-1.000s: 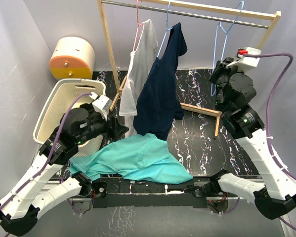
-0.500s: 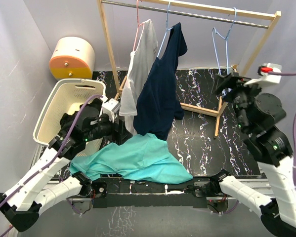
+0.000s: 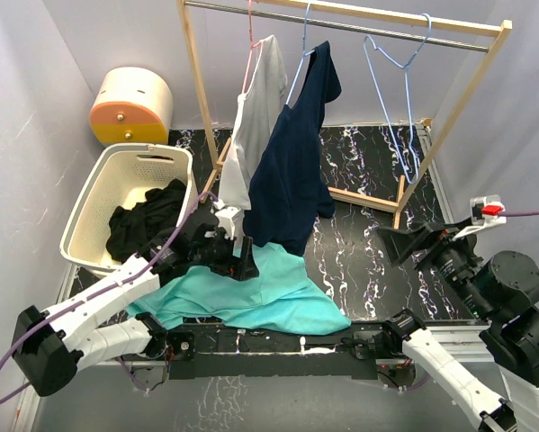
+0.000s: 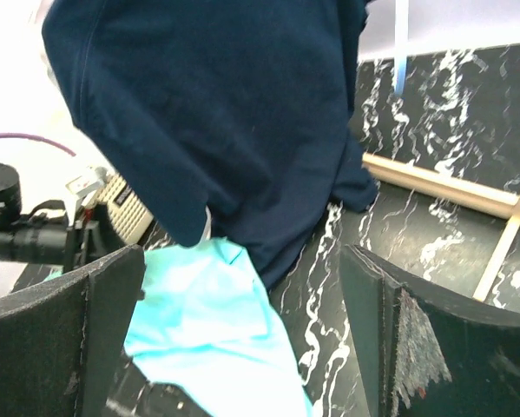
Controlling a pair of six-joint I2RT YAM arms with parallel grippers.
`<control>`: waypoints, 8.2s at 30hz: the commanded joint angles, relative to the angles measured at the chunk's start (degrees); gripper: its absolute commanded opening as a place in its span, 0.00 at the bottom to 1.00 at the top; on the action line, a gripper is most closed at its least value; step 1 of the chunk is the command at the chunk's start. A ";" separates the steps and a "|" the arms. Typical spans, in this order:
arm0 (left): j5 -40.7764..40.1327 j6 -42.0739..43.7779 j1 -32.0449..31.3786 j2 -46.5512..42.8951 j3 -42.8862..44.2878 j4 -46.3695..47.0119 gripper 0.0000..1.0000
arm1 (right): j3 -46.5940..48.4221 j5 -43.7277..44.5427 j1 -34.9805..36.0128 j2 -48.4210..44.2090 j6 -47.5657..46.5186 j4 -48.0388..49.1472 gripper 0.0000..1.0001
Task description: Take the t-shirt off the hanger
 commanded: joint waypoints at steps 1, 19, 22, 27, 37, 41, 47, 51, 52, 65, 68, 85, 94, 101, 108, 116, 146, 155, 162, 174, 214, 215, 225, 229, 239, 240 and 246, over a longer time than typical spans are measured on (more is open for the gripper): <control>-9.44 -3.73 -5.95 -0.44 -1.94 2.19 0.88 | -2.21 -5.44 0.02 -2.72 4.04 -1.18 0.98; -37.47 -15.12 -20.22 11.80 -11.46 9.14 0.97 | -3.90 -1.37 0.02 -5.36 4.41 -1.59 0.99; -35.84 -15.98 -21.92 15.22 -12.43 11.09 0.97 | -4.07 -1.09 0.03 -5.70 4.70 -1.93 0.98; -32.13 -16.19 -22.39 20.36 -11.67 10.91 0.64 | -5.14 -1.05 0.02 -6.00 5.15 -1.76 0.99; -42.04 -20.27 -22.31 7.60 -1.72 -10.65 0.00 | -5.20 -0.04 0.03 -6.42 5.07 -2.27 0.98; -49.74 -19.58 -22.10 0.21 8.25 -21.46 0.00 | -5.79 -0.16 0.03 -6.76 5.22 -1.99 0.98; -62.65 -12.26 -21.70 -2.05 27.03 -31.55 0.00 | -6.36 -2.34 0.01 -5.69 5.53 -1.21 0.98; -70.17 -4.25 -21.00 2.71 38.89 -33.65 0.00 | -6.25 -3.31 -0.02 -4.62 5.19 -0.93 0.98; -71.01 -1.67 -20.50 4.22 41.46 -33.09 0.00 | -6.25 -3.64 0.02 -4.35 5.11 -0.82 0.98; -34.22 9.39 20.77 20.03 61.75 -26.09 0.00 | -7.42 -5.94 -0.01 -2.19 4.57 0.53 0.98; -30.04 7.92 30.08 20.36 66.66 -25.65 0.00 | -8.15 -5.97 0.03 -1.75 4.22 0.82 0.98; -35.31 7.51 35.52 18.75 60.50 -19.57 0.00 | -11.75 -10.56 -0.05 1.68 2.02 3.93 0.98; -42.67 7.53 36.23 10.04 33.23 -14.00 0.00 | -12.73 -12.67 -0.03 2.72 0.33 2.40 0.98; -40.03 5.20 37.48 11.97 27.34 -13.14 0.60 | -13.20 -14.02 -0.02 3.08 0.58 2.81 0.98; -34.73 2.37 38.60 12.81 27.58 -12.49 0.95 | -12.15 -16.42 -0.02 4.69 -0.43 1.87 0.98; 1.81 1.04 38.43 -7.42 8.12 12.25 0.55 | -12.04 -24.39 -0.06 6.98 -1.86 4.57 0.88; 23.32 -3.19 35.61 -10.61 -7.13 27.58 0.52 | 43.18 -17.54 0.03 56.25 -1.76 16.28 0.72; 22.07 -2.98 35.61 -11.22 -7.39 26.92 0.50 | 50.65 -6.34 2.34 65.83 -1.98 19.87 0.70; 21.23 -2.39 35.53 -11.56 -7.36 25.75 0.49 | 50.32 6.04 4.09 66.94 -3.80 18.26 0.58; 21.15 -2.73 35.61 -11.53 -7.38 25.64 0.48 | 39.10 14.66 3.55 58.07 -13.79 23.76 0.51; 22.49 -3.24 35.60 -11.56 -8.09 26.43 0.50 | 33.65 -1.21 2.87 43.89 -10.64 21.66 0.08; 22.78 -3.26 35.56 -11.53 -8.08 26.66 0.50 | 32.05 -3.56 2.87 42.14 -10.17 19.64 0.08; 31.79 -9.52 35.35 -12.40 -3.51 37.29 0.64 | 25.65 -27.56 2.90 29.25 -8.35 -6.37 0.08; 37.57 -20.81 35.26 -10.58 3.81 50.52 0.76 | 20.25 -40.51 2.86 24.82 -7.91 -10.12 0.08; 31.02 -18.50 12.86 -1.32 18.39 52.57 0.85 | 12.04 -55.13 2.83 18.89 -3.67 0.71 0.08; 28.51 -13.54 8.69 -0.34 20.22 47.60 0.85 | 12.14 -55.21 2.84 19.31 -3.45 1.76 0.08; 23.52 -6.09 -2.74 5.52 26.36 41.92 0.81 | 13.38 -56.25 2.84 21.13 -1.24 7.91 0.08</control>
